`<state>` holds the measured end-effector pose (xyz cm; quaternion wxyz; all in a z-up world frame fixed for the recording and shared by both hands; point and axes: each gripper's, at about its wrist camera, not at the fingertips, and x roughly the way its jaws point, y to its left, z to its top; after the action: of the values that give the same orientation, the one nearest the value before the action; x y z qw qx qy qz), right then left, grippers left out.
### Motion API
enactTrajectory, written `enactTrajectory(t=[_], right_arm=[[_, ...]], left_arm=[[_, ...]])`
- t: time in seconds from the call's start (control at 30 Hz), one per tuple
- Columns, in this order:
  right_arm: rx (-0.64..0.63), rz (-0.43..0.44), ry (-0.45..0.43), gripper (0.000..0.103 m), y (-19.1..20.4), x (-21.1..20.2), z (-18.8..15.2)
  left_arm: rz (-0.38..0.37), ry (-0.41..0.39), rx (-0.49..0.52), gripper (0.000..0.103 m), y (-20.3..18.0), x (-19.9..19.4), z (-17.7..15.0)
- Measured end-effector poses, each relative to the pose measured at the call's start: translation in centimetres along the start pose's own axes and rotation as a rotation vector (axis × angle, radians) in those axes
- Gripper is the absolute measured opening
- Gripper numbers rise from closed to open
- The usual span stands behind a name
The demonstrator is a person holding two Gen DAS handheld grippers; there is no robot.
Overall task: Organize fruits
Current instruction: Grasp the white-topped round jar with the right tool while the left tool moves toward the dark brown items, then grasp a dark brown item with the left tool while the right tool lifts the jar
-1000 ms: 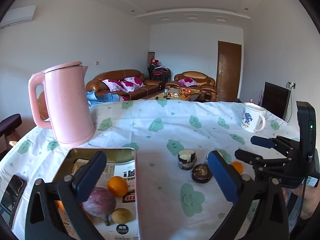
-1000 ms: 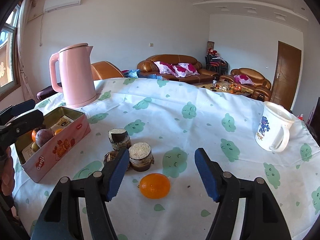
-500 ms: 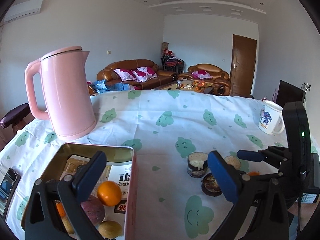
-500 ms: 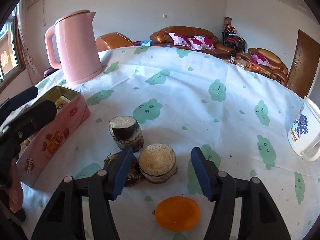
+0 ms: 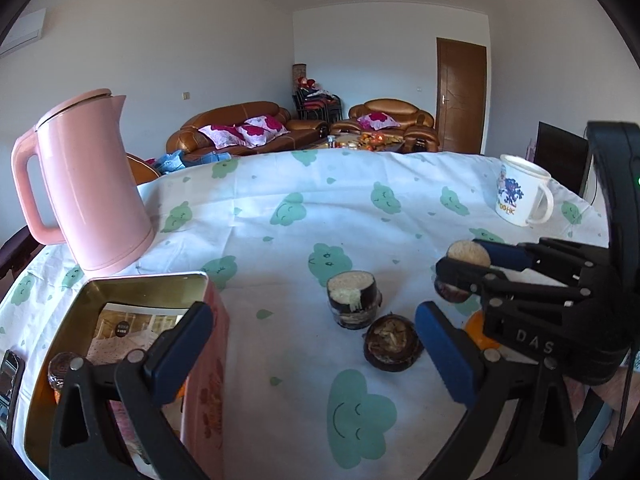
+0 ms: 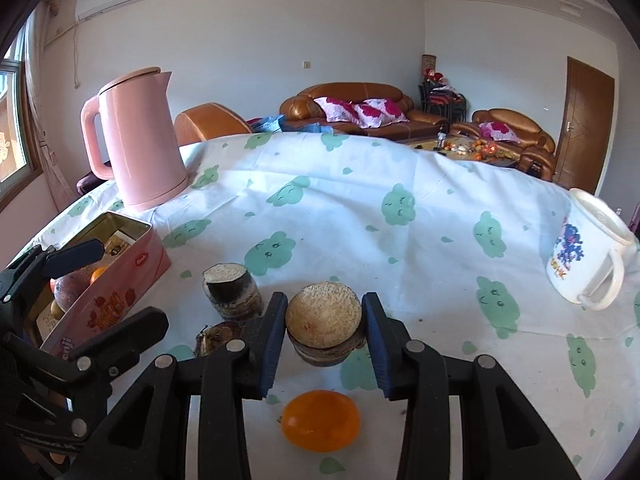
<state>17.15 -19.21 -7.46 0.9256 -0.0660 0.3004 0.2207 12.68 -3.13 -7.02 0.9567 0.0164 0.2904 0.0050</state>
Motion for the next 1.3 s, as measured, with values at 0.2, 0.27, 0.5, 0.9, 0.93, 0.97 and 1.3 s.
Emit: enactTrajectory(t=[0.2, 0.27, 0.5, 0.9, 0.93, 0.97, 1.3], right_arm=[[0.04, -0.035, -0.03, 0.04, -2.0, -0.7, 0.1], [0.039, -0.038, -0.036, 0.04, -2.1, -0.9, 0.1], [0.023, -0.043, -0.061, 0.04, -1.9, -1.4, -0.1], [0.029, -0.028, -0.092, 0.04, -2.1, -2.1, -0.3], [0.026, -0.027, -0.097, 0.04, -2.1, -2.2, -0.4], [0.022, -0.029, -0.103, 0.04, -2.0, -2.3, -0.4], [0.001, -0.035, -0.136, 0.04, -1.6, -2.9, -0.5]], left_arm=[[-0.051, 0.128, 0.023, 0.102, -1.7, 2.9, 0.2], [-0.054, 0.176, 0.039, 0.091, -2.4, 3.8, 0.1], [-0.131, 0.248, 0.071, 0.068, -3.8, 5.1, -0.2], [-0.184, 0.209, 0.064, 0.038, -3.4, 3.8, -0.3], [-0.188, 0.204, 0.059, 0.037, -3.2, 3.7, -0.3], [-0.189, 0.199, 0.053, 0.037, -3.1, 3.5, -0.3], [-0.166, 0.135, 0.062, 0.036, -2.9, 2.1, -0.4]])
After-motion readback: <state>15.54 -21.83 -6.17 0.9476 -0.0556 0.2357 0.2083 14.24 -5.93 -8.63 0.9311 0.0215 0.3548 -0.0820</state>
